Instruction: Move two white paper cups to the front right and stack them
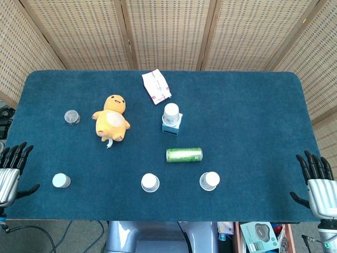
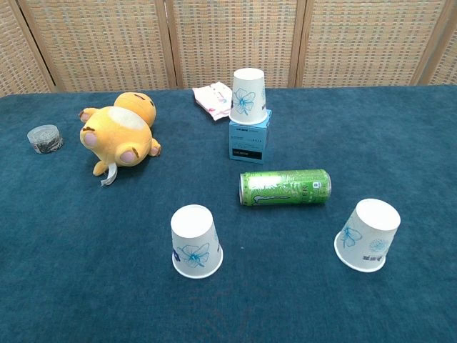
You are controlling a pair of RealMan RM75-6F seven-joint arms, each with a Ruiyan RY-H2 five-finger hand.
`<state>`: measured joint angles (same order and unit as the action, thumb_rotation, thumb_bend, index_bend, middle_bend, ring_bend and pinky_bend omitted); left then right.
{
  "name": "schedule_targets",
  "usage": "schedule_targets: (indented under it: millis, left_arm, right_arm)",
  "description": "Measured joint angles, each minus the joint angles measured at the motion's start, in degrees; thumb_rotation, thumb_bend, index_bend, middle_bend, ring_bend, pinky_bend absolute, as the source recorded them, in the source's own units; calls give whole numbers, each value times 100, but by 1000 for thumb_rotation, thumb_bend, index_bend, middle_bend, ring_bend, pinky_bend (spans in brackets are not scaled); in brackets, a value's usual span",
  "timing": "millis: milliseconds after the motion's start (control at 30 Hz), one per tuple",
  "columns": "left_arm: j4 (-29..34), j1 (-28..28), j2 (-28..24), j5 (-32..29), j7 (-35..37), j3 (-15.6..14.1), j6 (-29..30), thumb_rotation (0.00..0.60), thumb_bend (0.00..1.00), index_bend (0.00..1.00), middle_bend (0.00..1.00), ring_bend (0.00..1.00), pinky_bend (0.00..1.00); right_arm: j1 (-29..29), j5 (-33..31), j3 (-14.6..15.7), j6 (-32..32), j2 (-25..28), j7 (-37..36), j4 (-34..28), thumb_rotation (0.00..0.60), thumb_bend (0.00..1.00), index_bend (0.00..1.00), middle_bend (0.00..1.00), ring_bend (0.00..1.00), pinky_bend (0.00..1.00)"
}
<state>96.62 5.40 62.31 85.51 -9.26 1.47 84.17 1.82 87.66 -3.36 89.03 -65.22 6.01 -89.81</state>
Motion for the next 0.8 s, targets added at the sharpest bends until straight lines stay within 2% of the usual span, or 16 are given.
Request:
schedule_targets:
  millis: [333,533,667,800]
  left_arm:
    - [-54,-22,14,53,61,20,97,600,127,0,0,0,0]
    - [-165,-2,131,37,82,106,170,600,128,0,0,0,0]
    - [-247,31,189,-120,66,154,76,600,128,0,0,0,0]
    - [-354,84,250,-305,64,227,-47,600,128,0,0,0,0]
  right_arm:
    - [222,91,-51,-242,32,-144,-94,600,0,0,0,0,0]
    - [809,92,-245,-1034,291,-168,-689,600,0,0,0,0,0]
    - [1495,-155,-585,-1855,425,-149,-1138,600,0,0,0,0,0]
    - [2361,-785,-1086,-2694,361,-17,-1326,600,0,0,0,0,0]
